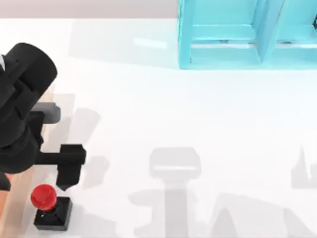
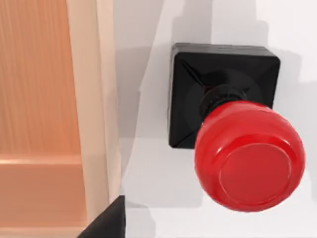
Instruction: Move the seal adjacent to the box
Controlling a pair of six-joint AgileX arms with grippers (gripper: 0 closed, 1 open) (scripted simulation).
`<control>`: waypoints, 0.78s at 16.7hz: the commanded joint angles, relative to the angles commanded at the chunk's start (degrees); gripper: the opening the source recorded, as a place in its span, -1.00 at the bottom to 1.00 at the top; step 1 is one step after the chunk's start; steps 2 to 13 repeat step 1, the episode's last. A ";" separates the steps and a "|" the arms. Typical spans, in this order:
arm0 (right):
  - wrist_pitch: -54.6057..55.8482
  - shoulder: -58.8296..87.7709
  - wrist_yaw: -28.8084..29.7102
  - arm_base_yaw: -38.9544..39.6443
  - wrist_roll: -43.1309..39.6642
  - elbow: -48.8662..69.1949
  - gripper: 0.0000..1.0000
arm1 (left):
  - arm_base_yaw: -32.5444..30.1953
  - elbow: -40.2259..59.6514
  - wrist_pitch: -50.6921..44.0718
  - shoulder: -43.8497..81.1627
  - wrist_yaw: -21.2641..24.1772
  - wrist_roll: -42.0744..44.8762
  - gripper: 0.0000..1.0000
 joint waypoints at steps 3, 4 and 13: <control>0.00 0.00 0.00 0.00 0.00 0.00 1.00 | 0.00 0.00 0.00 0.00 0.00 0.00 1.00; 0.00 0.00 0.00 0.00 0.00 0.00 1.00 | 0.00 0.00 0.00 0.00 0.00 0.00 1.00; 0.00 0.00 0.00 0.00 0.00 0.00 1.00 | 0.00 0.00 0.00 0.00 0.00 0.00 1.00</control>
